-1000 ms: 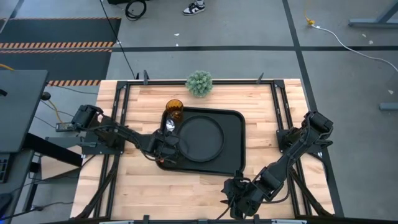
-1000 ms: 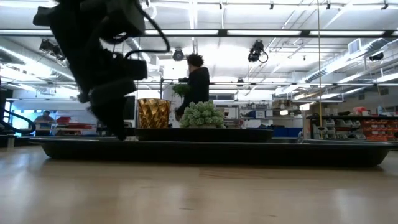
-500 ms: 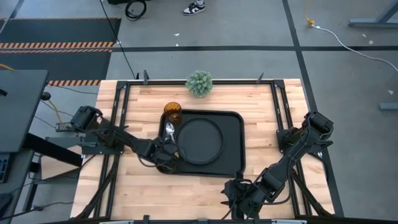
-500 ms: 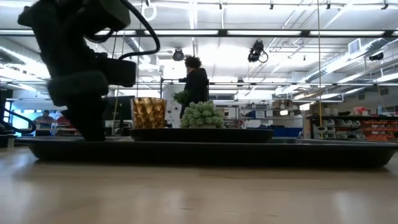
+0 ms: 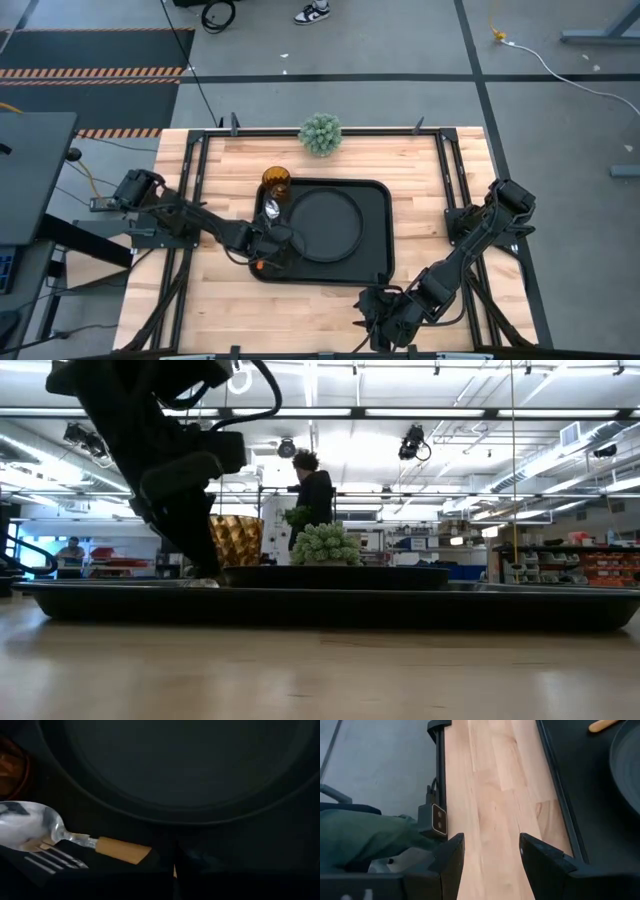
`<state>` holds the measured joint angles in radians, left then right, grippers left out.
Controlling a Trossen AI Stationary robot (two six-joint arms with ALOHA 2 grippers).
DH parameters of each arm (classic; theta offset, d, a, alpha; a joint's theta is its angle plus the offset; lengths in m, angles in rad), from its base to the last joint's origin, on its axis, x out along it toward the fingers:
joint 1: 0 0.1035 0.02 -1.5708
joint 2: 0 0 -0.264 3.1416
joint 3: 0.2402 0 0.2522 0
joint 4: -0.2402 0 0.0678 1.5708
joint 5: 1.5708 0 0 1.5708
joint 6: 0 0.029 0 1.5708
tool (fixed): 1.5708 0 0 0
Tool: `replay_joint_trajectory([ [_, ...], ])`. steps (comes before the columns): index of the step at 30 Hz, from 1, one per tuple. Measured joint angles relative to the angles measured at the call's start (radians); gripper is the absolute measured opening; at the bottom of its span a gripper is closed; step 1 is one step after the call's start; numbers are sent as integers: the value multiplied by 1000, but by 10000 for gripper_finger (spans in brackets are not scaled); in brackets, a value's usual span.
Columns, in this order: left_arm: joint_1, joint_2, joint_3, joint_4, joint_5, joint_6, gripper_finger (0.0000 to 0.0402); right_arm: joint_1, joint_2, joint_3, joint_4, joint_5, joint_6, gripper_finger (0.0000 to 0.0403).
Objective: Pick and place plate/cup/fork/spoon on tray
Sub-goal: Adjust the orange fork and yellow spoon on the black tray
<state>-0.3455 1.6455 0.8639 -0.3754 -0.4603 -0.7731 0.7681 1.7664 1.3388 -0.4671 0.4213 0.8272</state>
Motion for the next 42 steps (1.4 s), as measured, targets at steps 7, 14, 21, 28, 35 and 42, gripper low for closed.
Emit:
replay_joint_trajectory([
  [7,12,0,-28,2,23,-1,8,3,0,0,-1,-4,6,197],
  [14,-17,0,-35,12,134,-8,8,3,0,0,-2,-4,-11,197],
  [21,-57,-2,-34,20,206,-26,8,3,0,0,-2,-4,-15,197],
  [28,-80,-3,0,-11,376,71,8,3,0,0,-2,-11,-11,197],
  [35,-80,-5,127,-327,373,113,8,3,0,0,-2,-23,11,197],
  [42,-78,-4,140,-394,270,104,8,3,0,0,-2,-22,9,197],
])
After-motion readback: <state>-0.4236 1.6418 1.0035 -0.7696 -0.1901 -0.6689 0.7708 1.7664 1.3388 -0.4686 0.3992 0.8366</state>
